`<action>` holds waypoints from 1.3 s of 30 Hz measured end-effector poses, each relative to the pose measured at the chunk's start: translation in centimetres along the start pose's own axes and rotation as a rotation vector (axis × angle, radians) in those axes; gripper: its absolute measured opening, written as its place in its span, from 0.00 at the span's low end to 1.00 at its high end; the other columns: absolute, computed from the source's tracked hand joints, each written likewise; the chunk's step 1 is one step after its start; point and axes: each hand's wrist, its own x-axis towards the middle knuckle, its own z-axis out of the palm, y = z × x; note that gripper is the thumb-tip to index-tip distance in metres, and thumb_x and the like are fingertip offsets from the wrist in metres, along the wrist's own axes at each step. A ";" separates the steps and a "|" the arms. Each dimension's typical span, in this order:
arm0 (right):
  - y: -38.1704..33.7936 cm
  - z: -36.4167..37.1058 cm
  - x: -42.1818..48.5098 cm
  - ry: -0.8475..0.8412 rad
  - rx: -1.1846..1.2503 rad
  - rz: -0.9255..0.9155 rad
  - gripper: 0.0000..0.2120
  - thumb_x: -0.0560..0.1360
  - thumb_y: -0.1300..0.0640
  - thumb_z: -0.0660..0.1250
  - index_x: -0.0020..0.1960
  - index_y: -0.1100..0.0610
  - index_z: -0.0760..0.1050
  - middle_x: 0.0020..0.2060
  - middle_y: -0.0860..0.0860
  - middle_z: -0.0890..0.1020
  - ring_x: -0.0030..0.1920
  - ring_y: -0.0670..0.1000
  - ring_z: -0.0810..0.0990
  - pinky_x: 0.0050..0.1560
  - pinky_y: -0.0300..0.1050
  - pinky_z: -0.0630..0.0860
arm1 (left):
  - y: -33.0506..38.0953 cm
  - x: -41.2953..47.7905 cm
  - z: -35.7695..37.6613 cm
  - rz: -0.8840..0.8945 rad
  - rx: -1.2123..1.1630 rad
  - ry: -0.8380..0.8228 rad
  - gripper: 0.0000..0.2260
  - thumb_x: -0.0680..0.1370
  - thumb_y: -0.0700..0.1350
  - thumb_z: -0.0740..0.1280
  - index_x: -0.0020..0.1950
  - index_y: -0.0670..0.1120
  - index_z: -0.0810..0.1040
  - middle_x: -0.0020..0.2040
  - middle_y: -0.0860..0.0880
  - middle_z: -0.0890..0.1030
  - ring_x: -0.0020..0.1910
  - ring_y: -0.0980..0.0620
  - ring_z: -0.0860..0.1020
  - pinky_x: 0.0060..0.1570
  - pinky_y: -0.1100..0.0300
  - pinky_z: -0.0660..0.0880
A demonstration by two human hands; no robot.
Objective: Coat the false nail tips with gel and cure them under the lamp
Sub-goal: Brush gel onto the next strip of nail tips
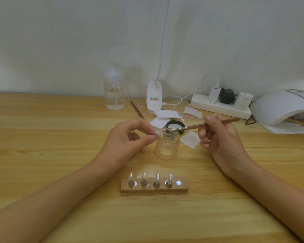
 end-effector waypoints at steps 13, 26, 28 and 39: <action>0.2 0.2 -0.1 -0.069 -0.045 -0.055 0.09 0.74 0.53 0.66 0.38 0.55 0.70 0.28 0.51 0.78 0.29 0.46 0.76 0.28 0.37 0.73 | 0.1 0.0 0.0 0.034 0.009 0.013 0.03 0.74 0.39 0.74 0.42 0.46 0.83 0.44 0.54 0.84 0.28 0.56 0.74 0.33 0.68 0.73; 0.3 0.3 -0.1 -0.114 -0.056 -0.079 0.10 0.73 0.51 0.67 0.38 0.54 0.70 0.29 0.52 0.79 0.30 0.47 0.76 0.29 0.37 0.73 | 0.2 -0.2 0.1 0.069 0.034 0.020 0.04 0.74 0.37 0.74 0.42 0.45 0.82 0.32 0.61 0.79 0.25 0.59 0.73 0.30 0.71 0.69; 0.3 0.2 -0.1 -0.083 -0.053 -0.072 0.10 0.73 0.52 0.67 0.38 0.54 0.69 0.28 0.51 0.78 0.30 0.47 0.76 0.29 0.37 0.73 | 0.2 -0.2 0.1 0.071 0.041 0.021 0.04 0.74 0.38 0.73 0.42 0.45 0.82 0.31 0.62 0.79 0.25 0.58 0.73 0.30 0.71 0.69; 0.2 0.3 -0.1 -0.108 -0.033 -0.083 0.10 0.74 0.51 0.66 0.39 0.55 0.69 0.29 0.51 0.79 0.30 0.47 0.76 0.29 0.36 0.73 | 0.5 -0.4 0.0 0.104 0.059 0.029 0.08 0.73 0.38 0.74 0.40 0.51 0.82 0.38 0.60 0.81 0.26 0.56 0.70 0.29 0.69 0.70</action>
